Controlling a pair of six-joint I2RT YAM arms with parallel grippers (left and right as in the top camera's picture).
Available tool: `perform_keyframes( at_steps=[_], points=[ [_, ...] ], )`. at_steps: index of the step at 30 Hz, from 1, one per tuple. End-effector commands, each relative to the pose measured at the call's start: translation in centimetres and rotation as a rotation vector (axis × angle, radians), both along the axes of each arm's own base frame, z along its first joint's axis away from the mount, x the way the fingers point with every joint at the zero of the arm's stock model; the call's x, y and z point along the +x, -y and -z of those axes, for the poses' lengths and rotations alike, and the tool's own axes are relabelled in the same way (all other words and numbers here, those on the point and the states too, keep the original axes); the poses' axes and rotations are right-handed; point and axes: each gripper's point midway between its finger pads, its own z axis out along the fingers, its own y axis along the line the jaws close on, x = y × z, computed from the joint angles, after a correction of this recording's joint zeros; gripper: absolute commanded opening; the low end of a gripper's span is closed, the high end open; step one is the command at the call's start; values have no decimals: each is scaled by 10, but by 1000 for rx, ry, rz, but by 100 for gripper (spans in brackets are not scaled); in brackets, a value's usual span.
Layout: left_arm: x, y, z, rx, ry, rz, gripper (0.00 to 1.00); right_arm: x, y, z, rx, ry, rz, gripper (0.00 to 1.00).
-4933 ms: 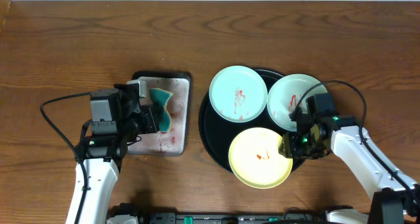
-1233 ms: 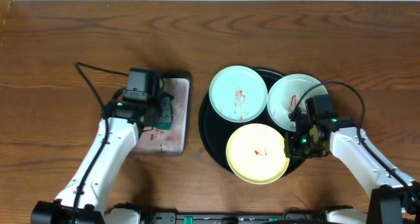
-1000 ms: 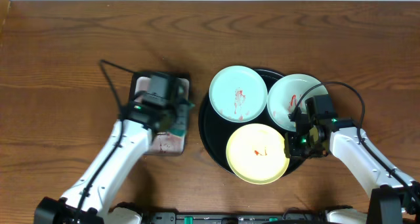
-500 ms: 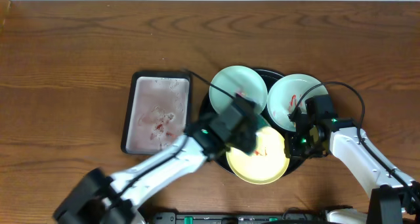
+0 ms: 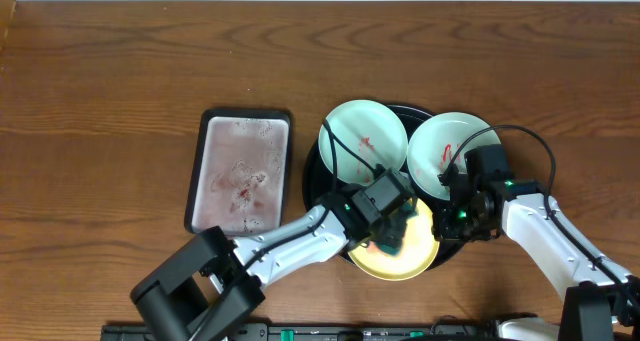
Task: Clean dirty plates on tray and stack at the side
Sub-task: 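Scrub the yellow plate with the sponge while right gripper holds it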
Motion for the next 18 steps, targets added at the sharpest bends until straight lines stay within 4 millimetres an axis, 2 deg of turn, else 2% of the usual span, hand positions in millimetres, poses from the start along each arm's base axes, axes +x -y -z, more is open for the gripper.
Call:
perform_keyframes(
  at_steps=[1, 3, 5, 8, 10, 13, 18],
  points=[
    [23, -46, 14, 161, 56, -96, 7, -1, 4, 3, -13, -6, 9, 1],
    [30, -52, 6, 156, 66, -110, 8, -1, 4, 3, -13, -7, 9, 1],
    [35, -51, -8, 115, 81, -120, 7, -1, 4, 2, -13, -7, 9, 1],
    [31, -32, -33, 2, 92, -86, 7, -1, 4, 3, -13, -8, 9, 1],
    [26, -17, -42, -60, 93, -56, 7, -1, 4, 2, -13, -7, 9, 1],
    [19, 0, -42, -104, 83, -59, 8, -1, 4, 2, -13, -8, 9, 1],
    [6, 30, -28, -138, 86, -4, 7, -1, 4, 2, -13, -8, 9, 1]
  ],
)
